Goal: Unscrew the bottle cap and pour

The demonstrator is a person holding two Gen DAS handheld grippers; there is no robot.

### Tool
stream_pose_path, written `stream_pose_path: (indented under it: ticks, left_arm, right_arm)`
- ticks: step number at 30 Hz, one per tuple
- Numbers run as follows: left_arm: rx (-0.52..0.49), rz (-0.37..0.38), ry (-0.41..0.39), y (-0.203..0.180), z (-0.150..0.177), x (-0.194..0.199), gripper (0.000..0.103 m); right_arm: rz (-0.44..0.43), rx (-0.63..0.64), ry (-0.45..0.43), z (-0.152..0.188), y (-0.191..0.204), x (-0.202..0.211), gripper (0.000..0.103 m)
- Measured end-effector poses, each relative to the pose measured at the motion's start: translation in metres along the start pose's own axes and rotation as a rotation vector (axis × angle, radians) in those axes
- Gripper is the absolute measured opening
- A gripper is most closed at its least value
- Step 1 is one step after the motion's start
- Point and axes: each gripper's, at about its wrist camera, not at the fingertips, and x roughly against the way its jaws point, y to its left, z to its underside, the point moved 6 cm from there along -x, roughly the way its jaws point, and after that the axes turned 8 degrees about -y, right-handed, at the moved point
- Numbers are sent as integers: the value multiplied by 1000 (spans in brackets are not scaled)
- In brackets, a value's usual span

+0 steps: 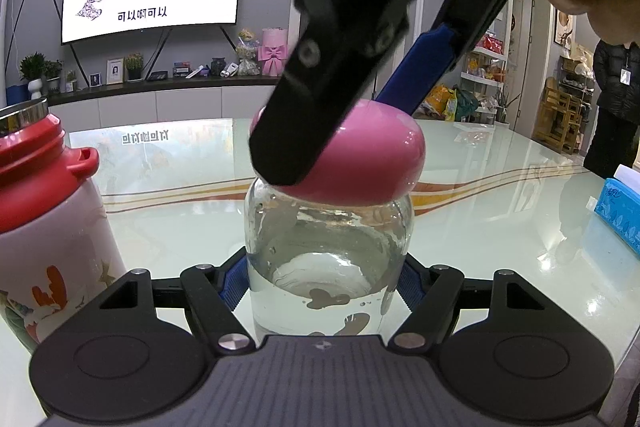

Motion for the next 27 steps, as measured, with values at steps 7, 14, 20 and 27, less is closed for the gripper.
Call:
stream_pose_path:
  ticks: [7,14,20,27]
  left_arm:
    - [1,-1,-1,-4,2,3,75]
    - [0,0,-1,-6,2,4,75]
    - [-1,0,-1,-7,4,4,75]
    - [-3,0,-4,-4,8,5,75]
  right_arm:
    - [172,-282,-47,1,14,13,82]
    - [284,-374,-37,4,13,-1,79]
    - [304,-363,-1,7,7,-14,65]
    - [217,-237,17,6,4,-16,64]
